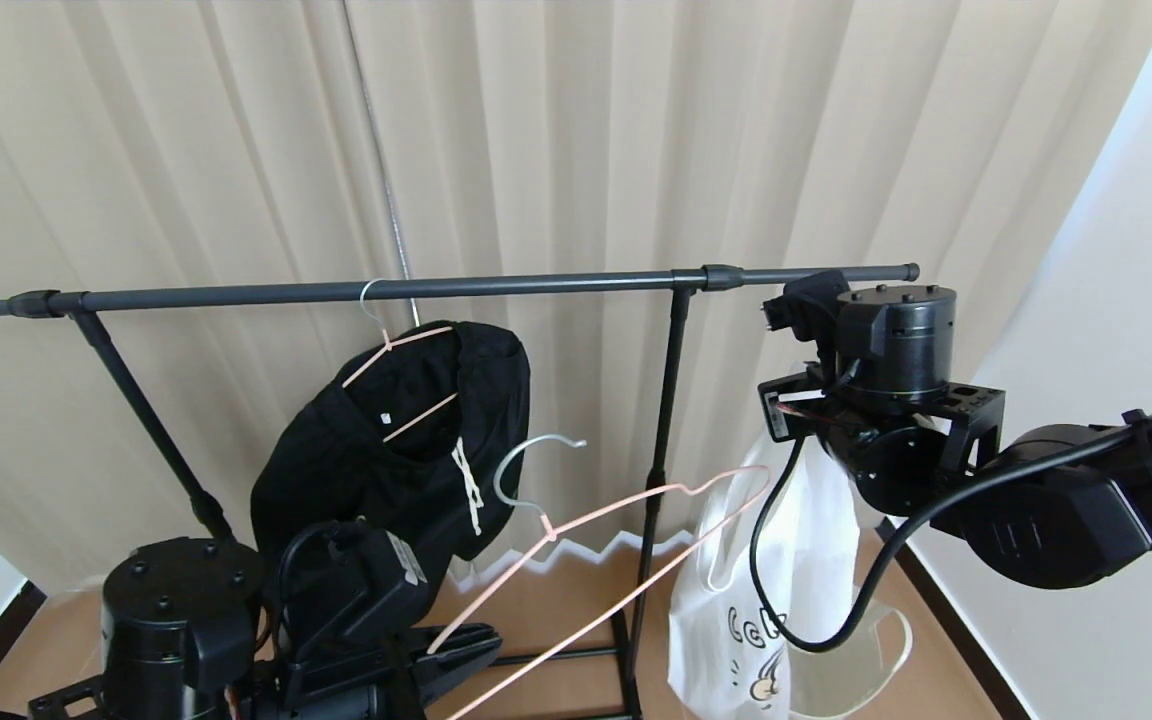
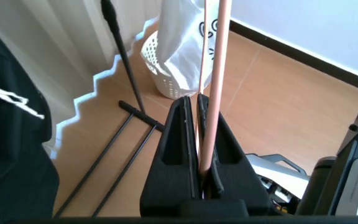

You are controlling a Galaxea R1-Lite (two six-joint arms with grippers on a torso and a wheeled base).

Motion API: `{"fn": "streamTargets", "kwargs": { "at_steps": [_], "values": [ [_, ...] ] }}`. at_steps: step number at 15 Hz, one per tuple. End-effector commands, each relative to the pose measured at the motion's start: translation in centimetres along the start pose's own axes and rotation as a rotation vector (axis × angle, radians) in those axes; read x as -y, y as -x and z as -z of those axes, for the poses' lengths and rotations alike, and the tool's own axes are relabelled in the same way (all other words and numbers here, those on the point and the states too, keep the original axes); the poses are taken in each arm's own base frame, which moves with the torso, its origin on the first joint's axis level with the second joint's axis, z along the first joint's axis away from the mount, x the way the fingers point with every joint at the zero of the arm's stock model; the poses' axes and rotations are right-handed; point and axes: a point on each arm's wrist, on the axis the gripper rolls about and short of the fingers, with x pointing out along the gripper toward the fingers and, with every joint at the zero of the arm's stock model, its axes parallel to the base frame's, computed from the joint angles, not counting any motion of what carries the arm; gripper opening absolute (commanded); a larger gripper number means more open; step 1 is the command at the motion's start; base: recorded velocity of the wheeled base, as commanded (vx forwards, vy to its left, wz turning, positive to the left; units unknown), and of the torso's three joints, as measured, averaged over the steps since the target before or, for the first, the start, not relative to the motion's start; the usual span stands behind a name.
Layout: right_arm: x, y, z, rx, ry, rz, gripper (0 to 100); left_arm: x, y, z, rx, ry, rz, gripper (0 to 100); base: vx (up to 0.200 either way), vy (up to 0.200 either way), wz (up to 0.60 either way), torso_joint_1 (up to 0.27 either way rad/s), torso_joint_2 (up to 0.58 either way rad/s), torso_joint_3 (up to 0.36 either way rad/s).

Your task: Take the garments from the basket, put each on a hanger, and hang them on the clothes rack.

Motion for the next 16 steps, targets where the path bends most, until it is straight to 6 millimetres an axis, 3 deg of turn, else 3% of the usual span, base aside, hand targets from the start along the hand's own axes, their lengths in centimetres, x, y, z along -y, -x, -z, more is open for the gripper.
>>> {"fn": "streamTargets", "kwargs": {
  "at_steps": [1, 11, 16],
  "values": [
    [-0.9, 0.2, 0.2, -0.002, 0.010, -0.023, 0, 0.1, -1.3, 0.9, -0.033, 0.026, 0.018, 0, 0.000, 0.000, 0.00, 0.000, 0.00, 0.000],
    [-4.2, 3.7, 0.7, 0.017, 0.007, -0.150, 0, -0.5, -2.9, 1.0, 0.064, 0.057, -0.044, 0, 0.000, 0.000, 0.00, 0.000, 0.00, 0.000],
    [-4.0, 4.3, 0.2, 0.031, -0.029, -0.160, 0, -0.5, -2.6, 0.9, 0.093, 0.051, -0.051, 0, 0.000, 0.000, 0.00, 0.000, 0.00, 0.000]
  ]
}}
